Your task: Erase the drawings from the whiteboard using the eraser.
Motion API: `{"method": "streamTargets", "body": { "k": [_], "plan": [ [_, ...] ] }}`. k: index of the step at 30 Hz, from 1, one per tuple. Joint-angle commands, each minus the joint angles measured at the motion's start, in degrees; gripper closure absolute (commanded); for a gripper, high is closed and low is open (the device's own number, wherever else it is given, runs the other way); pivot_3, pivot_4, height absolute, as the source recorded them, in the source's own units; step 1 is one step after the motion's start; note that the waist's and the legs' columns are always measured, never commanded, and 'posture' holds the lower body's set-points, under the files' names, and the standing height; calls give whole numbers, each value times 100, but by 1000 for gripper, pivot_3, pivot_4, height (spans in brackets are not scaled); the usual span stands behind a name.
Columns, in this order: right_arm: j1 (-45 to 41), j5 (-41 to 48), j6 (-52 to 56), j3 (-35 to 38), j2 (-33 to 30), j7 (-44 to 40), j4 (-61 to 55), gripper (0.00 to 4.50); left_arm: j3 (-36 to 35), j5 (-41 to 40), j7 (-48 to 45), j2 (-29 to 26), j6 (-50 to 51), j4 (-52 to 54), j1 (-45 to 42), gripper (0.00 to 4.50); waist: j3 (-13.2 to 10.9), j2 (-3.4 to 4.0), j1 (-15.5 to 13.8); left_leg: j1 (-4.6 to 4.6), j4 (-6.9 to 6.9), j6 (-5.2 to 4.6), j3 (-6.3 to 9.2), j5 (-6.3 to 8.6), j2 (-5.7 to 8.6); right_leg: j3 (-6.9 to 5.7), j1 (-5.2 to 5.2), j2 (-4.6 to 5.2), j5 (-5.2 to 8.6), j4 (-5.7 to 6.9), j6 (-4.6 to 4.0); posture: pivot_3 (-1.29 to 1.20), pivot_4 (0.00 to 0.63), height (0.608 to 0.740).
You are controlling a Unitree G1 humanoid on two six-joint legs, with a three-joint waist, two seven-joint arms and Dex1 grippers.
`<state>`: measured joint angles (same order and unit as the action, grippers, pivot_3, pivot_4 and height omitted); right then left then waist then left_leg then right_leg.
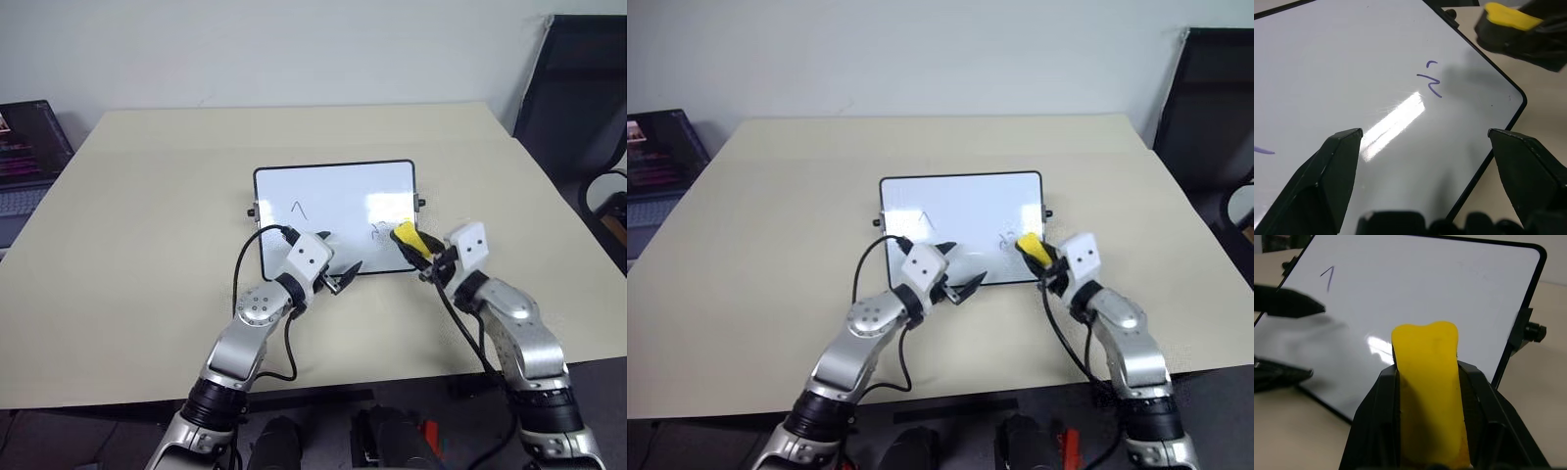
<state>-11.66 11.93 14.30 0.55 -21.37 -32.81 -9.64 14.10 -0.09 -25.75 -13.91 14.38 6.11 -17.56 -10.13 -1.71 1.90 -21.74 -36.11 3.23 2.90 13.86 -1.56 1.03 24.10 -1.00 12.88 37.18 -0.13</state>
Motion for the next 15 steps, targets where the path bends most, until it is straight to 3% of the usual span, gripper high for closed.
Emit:
{"method": "streamTargets", "body": {
  "k": [1, 15],
  "plan": [
    [17, -140, -533, -97, -26, -91, -17, 3278, -108, -17, -11, -23, -153, 112, -18, 0, 0, 0, 11, 1, 0, 0, -1, 0, -1, 1, 0, -1, 0, 2, 0, 0, 150, 740],
    [60, -515, -1331, -311, -135, -112, 328, 3278, -204, -37, -22, -153, -155, 157, -14, 0, 0, 0, -22, 5, 0, 0, 1, 0, 1, 0, 0, 0, -2, -4, 4, 0, 150, 740]
  ]
}}
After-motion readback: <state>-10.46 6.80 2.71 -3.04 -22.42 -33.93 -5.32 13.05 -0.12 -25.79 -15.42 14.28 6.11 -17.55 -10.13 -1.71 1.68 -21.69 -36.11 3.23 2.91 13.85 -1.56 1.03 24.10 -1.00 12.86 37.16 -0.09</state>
